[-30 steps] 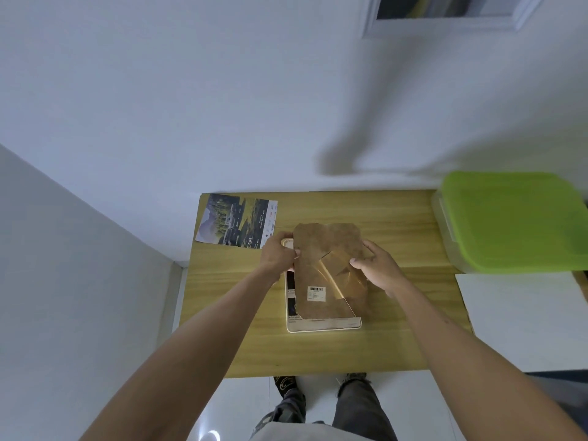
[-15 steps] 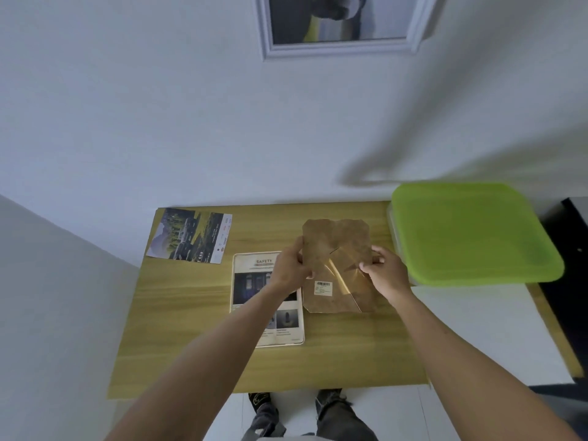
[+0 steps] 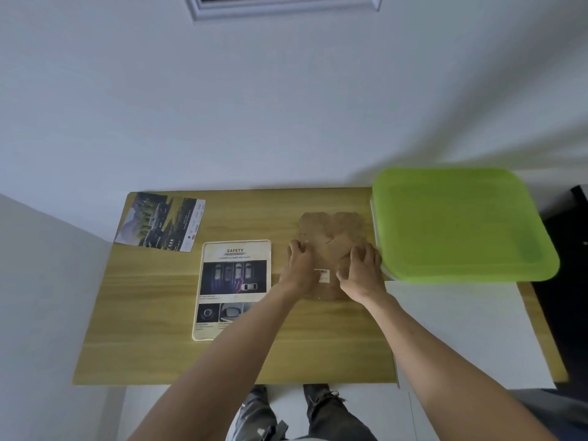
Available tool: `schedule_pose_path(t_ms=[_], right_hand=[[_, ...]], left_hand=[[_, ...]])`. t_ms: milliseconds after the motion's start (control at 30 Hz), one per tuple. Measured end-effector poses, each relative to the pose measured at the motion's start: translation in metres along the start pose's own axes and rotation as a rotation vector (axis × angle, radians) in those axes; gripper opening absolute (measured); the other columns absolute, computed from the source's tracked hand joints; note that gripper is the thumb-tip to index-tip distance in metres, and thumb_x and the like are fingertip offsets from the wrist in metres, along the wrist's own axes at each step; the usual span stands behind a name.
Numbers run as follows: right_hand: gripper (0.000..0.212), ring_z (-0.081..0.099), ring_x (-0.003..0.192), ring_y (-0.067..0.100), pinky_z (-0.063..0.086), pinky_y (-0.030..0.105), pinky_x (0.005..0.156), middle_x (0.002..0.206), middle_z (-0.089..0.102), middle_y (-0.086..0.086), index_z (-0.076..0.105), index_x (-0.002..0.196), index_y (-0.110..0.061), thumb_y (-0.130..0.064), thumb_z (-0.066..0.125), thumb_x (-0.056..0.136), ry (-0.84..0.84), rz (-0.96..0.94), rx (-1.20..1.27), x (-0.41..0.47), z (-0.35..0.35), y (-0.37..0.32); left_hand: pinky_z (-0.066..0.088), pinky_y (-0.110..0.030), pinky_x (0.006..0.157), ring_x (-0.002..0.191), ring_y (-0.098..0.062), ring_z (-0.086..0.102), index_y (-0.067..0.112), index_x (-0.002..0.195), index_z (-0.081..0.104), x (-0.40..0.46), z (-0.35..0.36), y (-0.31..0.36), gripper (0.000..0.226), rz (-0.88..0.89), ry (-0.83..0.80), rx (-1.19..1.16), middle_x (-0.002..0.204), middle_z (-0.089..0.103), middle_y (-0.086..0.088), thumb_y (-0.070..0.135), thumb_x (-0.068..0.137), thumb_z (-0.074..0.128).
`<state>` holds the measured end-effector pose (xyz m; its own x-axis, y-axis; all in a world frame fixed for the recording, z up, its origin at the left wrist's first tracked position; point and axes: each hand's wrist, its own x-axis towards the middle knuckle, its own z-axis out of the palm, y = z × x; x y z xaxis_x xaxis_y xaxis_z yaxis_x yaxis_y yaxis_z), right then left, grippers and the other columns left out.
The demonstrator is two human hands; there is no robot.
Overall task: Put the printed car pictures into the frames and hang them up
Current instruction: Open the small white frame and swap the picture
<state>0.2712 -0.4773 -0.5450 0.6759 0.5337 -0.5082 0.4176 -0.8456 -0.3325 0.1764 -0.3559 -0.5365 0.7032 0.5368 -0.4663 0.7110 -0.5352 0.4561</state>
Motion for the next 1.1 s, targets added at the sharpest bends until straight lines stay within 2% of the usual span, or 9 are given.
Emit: schedule_pose_path(t_ms=[100,367,467,533,667,733,833,967,1100], right_hand=[[0.076,-0.006,0.152,0.036,0.012,0.043,0.124,0.165,-0.005,0.019,0.009,0.158,-0.007,-0.032,0.05,0.1,0.0,-0.019,-0.064,-0.001,0.004,0.002],[0.076,-0.003,0.153,0.033,0.018,0.042,0.123,0.166,-0.004,0.017,0.006,0.159,-0.005,-0.029,0.05,0.101,0.039,-0.032,-0.078,-0.001,0.006,0.002],[0.073,0.005,0.153,0.033,0.024,0.042,0.121,0.165,0.004,0.018,0.013,0.157,-0.004,-0.028,0.051,0.1,0.093,-0.056,-0.09,-0.004,0.003,-0.003],[0.066,0.016,0.15,0.033,0.031,0.042,0.118,0.161,0.018,0.02,0.025,0.154,-0.003,-0.027,0.054,0.099,0.177,-0.119,-0.095,-0.009,0.002,-0.01],[0.05,0.037,0.136,0.032,0.047,0.044,0.102,0.145,0.042,0.015,0.048,0.141,-0.008,-0.023,0.061,0.095,0.306,-0.265,-0.044,-0.02,0.006,-0.039],[0.047,0.039,0.135,0.031,0.046,0.042,0.104,0.144,0.044,0.014,0.051,0.139,-0.01,-0.025,0.061,0.096,0.291,-0.333,-0.027,-0.026,0.012,-0.06],[0.049,0.036,0.14,0.029,0.04,0.043,0.112,0.148,0.04,0.013,0.047,0.143,-0.014,-0.03,0.058,0.098,0.176,-0.415,-0.048,-0.032,0.028,-0.091],[0.059,0.027,0.146,0.029,0.032,0.042,0.117,0.157,0.029,0.013,0.037,0.15,-0.016,-0.042,0.052,0.1,0.055,-0.417,-0.165,-0.042,0.05,-0.125],[0.077,0.016,0.151,0.032,0.026,0.043,0.119,0.163,0.014,0.017,0.02,0.157,-0.013,-0.057,0.045,0.098,-0.017,-0.341,-0.317,-0.05,0.07,-0.143]], left_hand=[[0.037,-0.045,0.108,0.13,-0.037,0.024,0.002,0.131,0.043,0.001,0.005,0.001,0.053,0.032,-0.025,0.137,0.145,0.02,-0.016,0.007,0.084,0.066],[0.037,-0.044,0.107,0.133,-0.036,0.026,0.003,0.138,0.04,0.003,0.001,-0.001,0.062,0.075,-0.01,0.21,0.147,0.021,-0.016,0.021,0.086,0.07],[0.041,-0.045,0.103,0.136,-0.036,0.026,0.009,0.138,0.042,0.001,-0.008,-0.004,0.057,0.091,-0.009,0.151,0.149,0.023,-0.016,0.019,0.088,0.066],[0.043,-0.045,0.101,0.139,-0.034,0.026,0.012,0.142,0.039,-0.001,-0.019,-0.011,0.057,0.112,0.032,0.094,0.152,0.024,-0.014,0.015,0.09,0.061],[0.047,-0.045,0.096,0.138,-0.028,0.03,0.015,0.144,0.039,-0.011,-0.046,-0.039,0.055,0.134,0.13,0.064,0.151,0.03,-0.009,0.02,0.093,0.058],[0.046,-0.045,0.099,0.137,-0.028,0.031,0.014,0.143,0.041,-0.019,-0.06,-0.064,0.053,0.122,0.166,0.08,0.15,0.032,-0.009,0.021,0.093,0.059],[0.042,-0.042,0.103,0.138,-0.027,0.03,0.012,0.143,0.041,-0.035,-0.077,-0.107,0.056,0.058,0.213,0.066,0.15,0.034,-0.009,0.021,0.092,0.061],[0.028,-0.042,0.115,0.144,-0.03,0.02,0.01,0.148,0.028,-0.058,-0.093,-0.162,0.083,0.065,0.134,0.179,0.157,0.022,-0.013,0.038,0.084,0.072],[-0.003,-0.045,0.122,0.149,-0.031,-0.013,0.004,0.154,-0.009,-0.068,-0.093,-0.2,0.131,0.056,-0.11,0.366,0.162,-0.015,-0.015,0.06,0.071,0.075]])
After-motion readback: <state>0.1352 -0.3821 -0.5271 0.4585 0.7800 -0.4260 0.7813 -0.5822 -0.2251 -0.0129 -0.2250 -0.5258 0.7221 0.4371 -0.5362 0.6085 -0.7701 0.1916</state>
